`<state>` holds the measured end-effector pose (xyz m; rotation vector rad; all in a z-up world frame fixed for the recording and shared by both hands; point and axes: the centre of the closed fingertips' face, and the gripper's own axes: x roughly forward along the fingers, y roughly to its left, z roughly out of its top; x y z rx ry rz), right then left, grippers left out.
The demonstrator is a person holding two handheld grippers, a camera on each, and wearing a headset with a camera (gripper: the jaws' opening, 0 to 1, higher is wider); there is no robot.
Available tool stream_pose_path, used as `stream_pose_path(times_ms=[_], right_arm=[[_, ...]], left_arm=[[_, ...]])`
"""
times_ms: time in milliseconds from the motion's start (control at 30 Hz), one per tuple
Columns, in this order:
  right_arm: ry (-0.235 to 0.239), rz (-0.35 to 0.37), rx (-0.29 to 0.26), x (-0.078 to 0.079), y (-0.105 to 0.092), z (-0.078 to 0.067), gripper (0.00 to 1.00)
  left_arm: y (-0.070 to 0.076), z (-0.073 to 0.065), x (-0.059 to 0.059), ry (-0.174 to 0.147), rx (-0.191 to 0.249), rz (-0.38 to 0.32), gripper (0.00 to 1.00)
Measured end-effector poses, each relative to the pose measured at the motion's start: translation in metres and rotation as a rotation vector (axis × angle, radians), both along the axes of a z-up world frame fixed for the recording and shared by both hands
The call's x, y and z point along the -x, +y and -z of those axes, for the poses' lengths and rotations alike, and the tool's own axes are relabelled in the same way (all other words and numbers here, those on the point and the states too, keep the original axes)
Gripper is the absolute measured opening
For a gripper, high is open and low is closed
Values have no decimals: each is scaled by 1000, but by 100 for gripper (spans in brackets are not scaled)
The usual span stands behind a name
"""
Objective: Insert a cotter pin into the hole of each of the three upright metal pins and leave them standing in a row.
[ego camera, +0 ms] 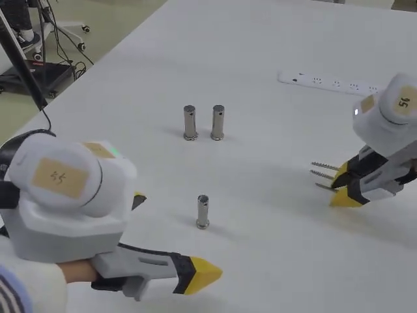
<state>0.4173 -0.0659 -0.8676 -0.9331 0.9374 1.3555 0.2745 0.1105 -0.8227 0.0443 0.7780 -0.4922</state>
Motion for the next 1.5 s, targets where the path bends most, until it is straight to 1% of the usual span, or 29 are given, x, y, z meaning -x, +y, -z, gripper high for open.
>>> stream_pose_path(times_ms=[133,233,300,400,500,567,600,667,700,733,800,833,900,967,1033,1167,1233,1300,1400,1500], right_arm=[[-7,50,7,-7,0,0,11],[-7,77,18,-8,0,0,9],[-13,71,24,-8,0,0,9],[-38,36,39,-6,-1,1,8],[-51,31,42,-6,1,1,6],[-79,2,33,-7,2,0,5],[-86,-7,32,-6,2,0,4],[-86,19,29,-7,1,0,4],[-86,31,22,-8,1,0,4],[-86,38,18,-8,1,-1,3],[-90,39,4,-8,0,-1,3],[-89,43,-4,-8,0,-1,3],[-64,92,-36,-9,0,-1,3],[-55,102,-49,-10,0,-2,3],[-60,93,-53,-9,1,-2,3],[-73,79,-49,-8,3,-2,2],[-80,73,-45,-7,4,-2,2],[-94,47,-36,-5,4,-2,2],[-102,35,-34,-2,6,-2,2],[-121,21,-27,-2,6,-3,2]], left_arm=[[-3,0,-1,-1,0,4,87],[-4,-1,-1,-2,7,2,87],[-4,-2,-1,-6,9,-3,87],[-3,-2,0,-6,11,-8,87],[-2,-2,0,-6,8,-7,87],[-2,-3,1,-4,11,-9,86],[-3,-3,0,-6,12,-10,86],[-3,-3,-1,-10,13,-11,85],[-2,-4,-3,-27,4,-11,84],[-2,-5,-3,-34,-3,-3,84],[-2,-5,-3,-31,-3,1,82],[-3,-6,-4,-31,2,2,81],[-3,-7,-5,-30,10,0,81],[-4,-7,-5,-31,10,8,81],[-5,-7,-5,-27,9,12,81],[-5,-10,-6,-30,10,13,80],[-5,-11,-7,-33,11,12,79],[-6,-13,-8,-36,15,11,79],[-7,-16,-8,-40,20,10,78],[-7,-19,-9,-47,22,10,78]])
